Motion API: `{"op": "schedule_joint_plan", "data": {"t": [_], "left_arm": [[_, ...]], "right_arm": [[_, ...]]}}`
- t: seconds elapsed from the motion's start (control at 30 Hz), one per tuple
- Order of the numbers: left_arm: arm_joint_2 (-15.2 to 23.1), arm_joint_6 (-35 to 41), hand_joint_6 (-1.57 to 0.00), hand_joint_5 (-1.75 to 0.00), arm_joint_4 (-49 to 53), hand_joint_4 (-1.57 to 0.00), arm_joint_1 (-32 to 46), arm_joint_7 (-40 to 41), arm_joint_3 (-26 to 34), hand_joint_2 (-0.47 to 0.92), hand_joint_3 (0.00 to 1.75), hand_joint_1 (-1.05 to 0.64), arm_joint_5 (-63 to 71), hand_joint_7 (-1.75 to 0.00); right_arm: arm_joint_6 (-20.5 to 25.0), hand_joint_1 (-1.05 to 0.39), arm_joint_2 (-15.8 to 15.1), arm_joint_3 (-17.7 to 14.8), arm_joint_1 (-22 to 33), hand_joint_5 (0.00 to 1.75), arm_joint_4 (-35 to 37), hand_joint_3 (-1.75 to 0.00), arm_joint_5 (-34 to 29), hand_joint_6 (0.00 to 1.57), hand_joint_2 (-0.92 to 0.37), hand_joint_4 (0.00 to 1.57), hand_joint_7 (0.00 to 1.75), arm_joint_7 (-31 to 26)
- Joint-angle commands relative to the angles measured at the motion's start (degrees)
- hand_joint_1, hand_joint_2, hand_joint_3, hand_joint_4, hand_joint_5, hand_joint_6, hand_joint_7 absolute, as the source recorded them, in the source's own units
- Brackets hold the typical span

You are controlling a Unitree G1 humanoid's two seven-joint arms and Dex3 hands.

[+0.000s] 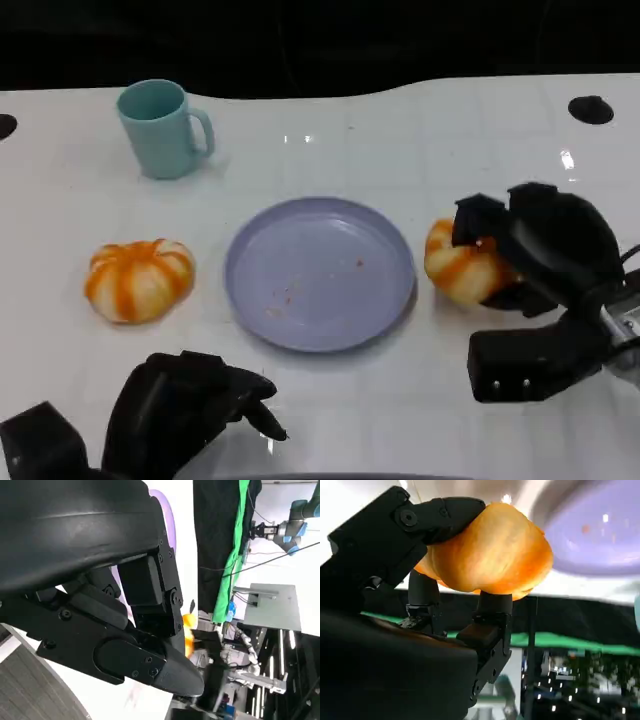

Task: Grasp the bread from the table and place it into the plate.

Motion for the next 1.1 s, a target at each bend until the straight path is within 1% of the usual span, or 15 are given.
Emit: {"op": "schedule_joint_plan", "data": {"t": [0.03, 0.1, 0.13, 0.2, 0.27, 0.37, 0.5, 0.63, 0.7, 0.83, 0.87, 0.93, 1.03, 1.1], "left_arm": [[1.0, -0.04, -1.57, -0.86, 0.35, -1.25, 0.04, -0.14, 0.5, 0.86, 0.0, -0.97, -0.23, -0.02], [0.97, -0.25, -1.57, -0.86, 0.57, -1.25, -0.03, -0.17, 0.49, 0.87, 0.0, -0.97, -0.17, -0.02], [0.92, -0.24, -1.57, -0.86, 0.55, -1.25, 0.0, -0.16, 0.46, 0.86, 0.0, -0.97, -0.19, -0.02], [0.82, -0.16, -1.57, -0.86, 0.31, -1.26, 0.14, -0.03, 0.37, 0.86, 0.0, -0.97, -0.15, -0.02], [0.79, -0.09, -1.57, -0.86, -0.06, -1.25, 0.36, 0.07, 0.23, 0.86, 0.0, -0.97, -0.05, -0.02], [0.7, -0.19, -1.57, -0.87, -0.07, -1.25, 0.49, -0.33, 0.2, 0.86, 0.0, -0.96, -0.38, -0.02], [0.66, -0.23, -1.57, -0.88, -0.24, -1.25, 0.66, 0.02, 0.09, 0.86, 0.0, -0.98, -0.14, -0.02], [0.84, -0.47, -1.57, -0.88, -0.3, -1.26, 0.8, 0.21, -0.08, 0.87, 0.0, -0.99, 0.38, -0.03], [0.81, -0.67, -1.57, -0.89, -0.04, -1.26, 0.76, -0.24, -0.04, 0.87, 0.0, -0.99, 0.13, -0.03], [0.73, -0.01, -1.57, -0.88, -0.38, -1.25, 1.08, -0.45, -0.1, 0.86, 0.0, -0.97, -0.37, -0.02], [0.81, -0.11, -1.57, -0.88, -0.35, -1.26, 1.11, -0.44, -0.15, 0.86, 0.0, -0.97, -0.23, -0.02], [0.86, 0.15, -1.57, -0.88, -0.46, -1.25, 1.23, -0.4, -0.2, 0.87, 0.0, -0.97, -0.25, -0.03], [0.75, 0.32, -1.57, -0.87, -0.49, -1.25, 1.29, -0.33, -0.19, 0.86, 0.0, -0.97, -0.38, -0.03], [0.73, 0.13, -1.57, -0.87, -0.41, -1.25, 1.29, -0.31, -0.2, 0.86, 0.0, -0.97, -0.3, -0.03]], "right_arm": [[-0.16, -0.19, -0.58, -2.09, -0.34, 1.75, -3.26, -0.97, 1.63, 0.76, -0.44, 0.92, 1.56, -0.1], [-0.47, -0.18, -0.28, -2.48, -0.53, 1.75, -4.46, -1.03, 2.11, 0.72, -0.39, 0.93, 1.65, 0.15], [-0.83, -0.18, -0.06, -2.61, -0.7, 1.75, -5.16, -1.08, 2.45, 0.69, -0.33, 0.93, 1.71, 0.39], [-1.81, -0.14, 0.19, -2.55, -1.18, 1.75, -6.18, -1.19, 2.92, 0.69, -0.26, 0.94, 1.74, 1.2], [-3.45, -0.11, 0.65, -2.18, -1.93, 1.75, -6.33, -1.24, 3.52, 0.7, -0.23, 0.95, 1.74, 2.71], [-4.57, -0.12, 1.97, -1.57, -3.02, 1.75, -5.67, -1.21, 3.58, 0.72, -0.26, 0.94, 1.71, 4.28], [-6.26, -0.17, 4.54, -1.0, -4.77, 1.75, -2.23, -1.21, 3.8, 0.72, -0.31, 0.97, 1.74, 4.09], [-6.64, -0.15, 7.82, -0.16, -7.06, 1.75, 1.89, -1.21, 4.02, 0.72, -0.31, 0.97, 1.75, 5.15], [-7.37, -0.15, 9.09, 0.21, -8.1, 1.75, 4.03, -1.21, 3.86, 0.74, -0.31, 0.98, 1.75, 4.59], [-7.17, -0.17, 12.03, 1.37, -10.55, 1.75, 9.21, -1.2, 3.45, 0.74, -0.31, 0.98, 1.74, 4.43], [-6.87, -0.16, 12.84, 1.6, -11.16, 1.75, 10.62, -1.18, 3.56, 0.74, -0.3, 0.98, 1.74, 4.58], [-6.29, -0.13, 14.28, 1.85, -12.21, 1.75, 13.15, -1.07, 3.94, 0.74, -0.32, 0.98, 1.72, 5.14], [-6.24, -0.12, 15.79, 1.72, -13.4, 1.75, 16.31, -1.02, 4.65, 0.75, -0.36, 0.96, 1.68, 5.78], [-6.46, -0.11, 16.5, 1.51, -13.94, 1.75, 17.93, -1.01, 5.25, 0.75, -0.38, 0.94, 1.68, 6.01]]}}
